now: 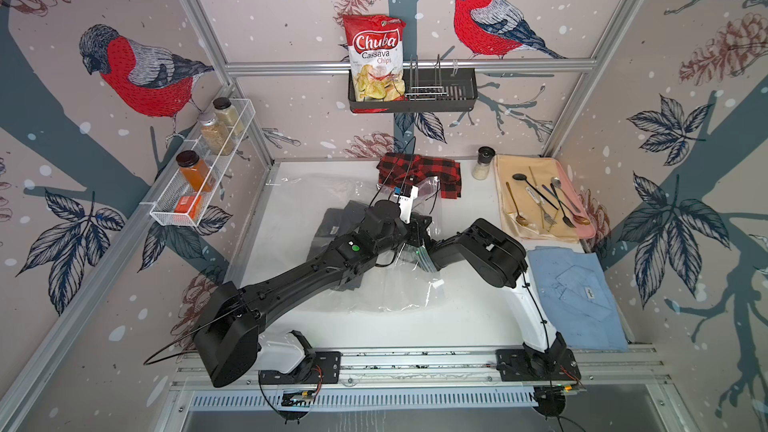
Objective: Place the folded shirt into the vacuum bag
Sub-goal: Place the shirt in the vacuum bag, then adjust the vacuum bag at the center of the board.
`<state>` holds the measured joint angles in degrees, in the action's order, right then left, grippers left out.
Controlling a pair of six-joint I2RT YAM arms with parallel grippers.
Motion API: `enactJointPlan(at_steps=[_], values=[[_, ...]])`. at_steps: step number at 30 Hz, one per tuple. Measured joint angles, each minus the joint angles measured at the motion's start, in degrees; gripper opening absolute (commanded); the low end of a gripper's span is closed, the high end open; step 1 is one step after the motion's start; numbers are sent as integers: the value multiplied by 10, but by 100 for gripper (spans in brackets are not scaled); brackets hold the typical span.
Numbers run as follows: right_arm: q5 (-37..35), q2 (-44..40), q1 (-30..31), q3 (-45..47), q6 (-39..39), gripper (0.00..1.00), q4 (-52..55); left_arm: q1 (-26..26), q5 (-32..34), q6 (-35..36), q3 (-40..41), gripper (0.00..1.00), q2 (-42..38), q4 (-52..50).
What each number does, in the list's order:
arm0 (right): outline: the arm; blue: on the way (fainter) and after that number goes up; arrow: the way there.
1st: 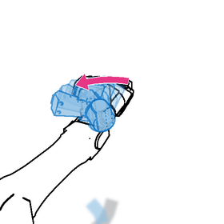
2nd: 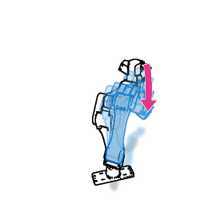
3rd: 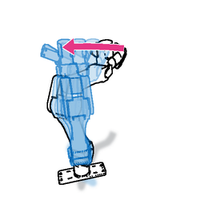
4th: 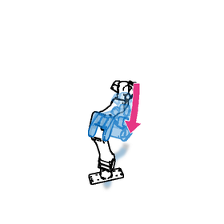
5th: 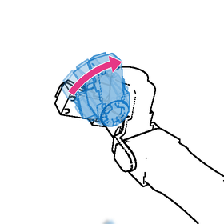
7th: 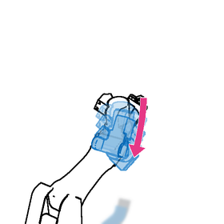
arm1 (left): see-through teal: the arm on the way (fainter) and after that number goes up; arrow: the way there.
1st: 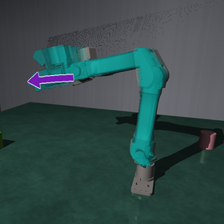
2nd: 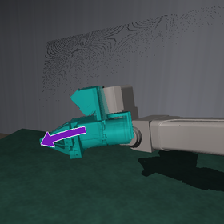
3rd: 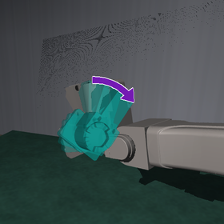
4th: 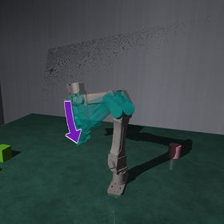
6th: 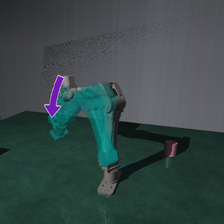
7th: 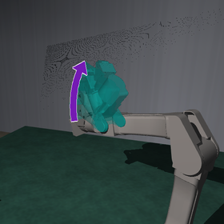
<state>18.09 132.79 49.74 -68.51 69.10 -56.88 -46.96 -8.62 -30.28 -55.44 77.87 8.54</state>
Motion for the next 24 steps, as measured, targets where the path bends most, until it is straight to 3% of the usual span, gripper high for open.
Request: enactJointPlan(at_steps=[4, 13, 19, 24], values=[[0, -38, -14, 74, 3, 34, -4, 1, -3, -8, 4, 0, -2, 1], [34, -249, -73, 285, -34, 61, -4, 40, 43, 8, 5, 0, -2, -5], [48, -401, -114, 386, -81, 75, 78, 50, 51, 14, 5, 0, 3, -18], [42, -516, -187, 451, -125, 83, 161, 52, 54, 17, 5, 0, 8, -19]])
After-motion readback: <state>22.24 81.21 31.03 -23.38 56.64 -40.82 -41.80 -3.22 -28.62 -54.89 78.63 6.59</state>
